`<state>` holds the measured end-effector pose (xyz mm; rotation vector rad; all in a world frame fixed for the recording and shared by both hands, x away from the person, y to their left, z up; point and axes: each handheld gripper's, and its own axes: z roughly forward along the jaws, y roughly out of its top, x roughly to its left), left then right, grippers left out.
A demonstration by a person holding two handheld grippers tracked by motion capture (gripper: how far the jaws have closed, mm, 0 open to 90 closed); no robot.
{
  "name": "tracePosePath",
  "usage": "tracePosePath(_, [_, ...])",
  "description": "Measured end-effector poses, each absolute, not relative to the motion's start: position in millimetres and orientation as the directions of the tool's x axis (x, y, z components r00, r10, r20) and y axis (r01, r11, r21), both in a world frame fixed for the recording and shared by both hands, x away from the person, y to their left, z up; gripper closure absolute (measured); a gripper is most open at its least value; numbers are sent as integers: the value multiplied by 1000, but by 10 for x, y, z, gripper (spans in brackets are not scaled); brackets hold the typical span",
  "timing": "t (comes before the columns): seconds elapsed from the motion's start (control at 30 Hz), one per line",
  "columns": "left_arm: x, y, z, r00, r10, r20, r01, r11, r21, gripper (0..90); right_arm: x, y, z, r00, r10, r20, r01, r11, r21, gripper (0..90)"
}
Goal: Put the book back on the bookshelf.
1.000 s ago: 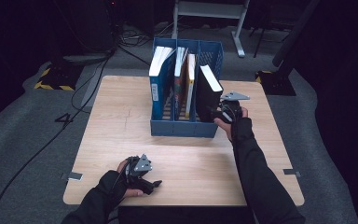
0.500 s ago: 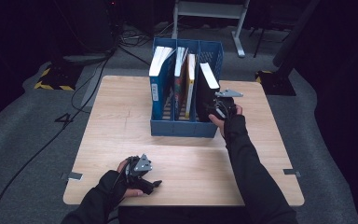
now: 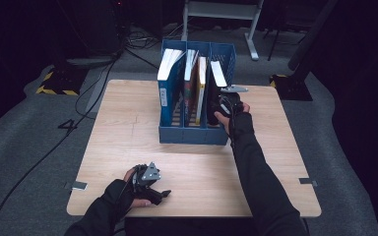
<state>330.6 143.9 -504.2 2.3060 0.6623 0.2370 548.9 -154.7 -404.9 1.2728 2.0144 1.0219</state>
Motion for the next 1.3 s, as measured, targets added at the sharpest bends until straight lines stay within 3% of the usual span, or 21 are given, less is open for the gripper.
tracePosePath(0.57, [3308, 1436, -5041, 853, 522, -19, 392, -615, 684, 140, 5597, -1488, -4000, -424, 902, -81, 531, 320, 785, 445])
tracePosePath(0.8, [3308, 1436, -5042, 852, 523, -18, 392, -615, 685, 140, 5551, -1475, -3953, -464, 874, -141, 538, 405, 739, 416])
tracePosePath(1.3, [3307, 1434, -5042, 852, 524, -17, 392, -614, 685, 140, 5421, -1572, -3839, -493, 848, -195, 520, 467, 716, 353])
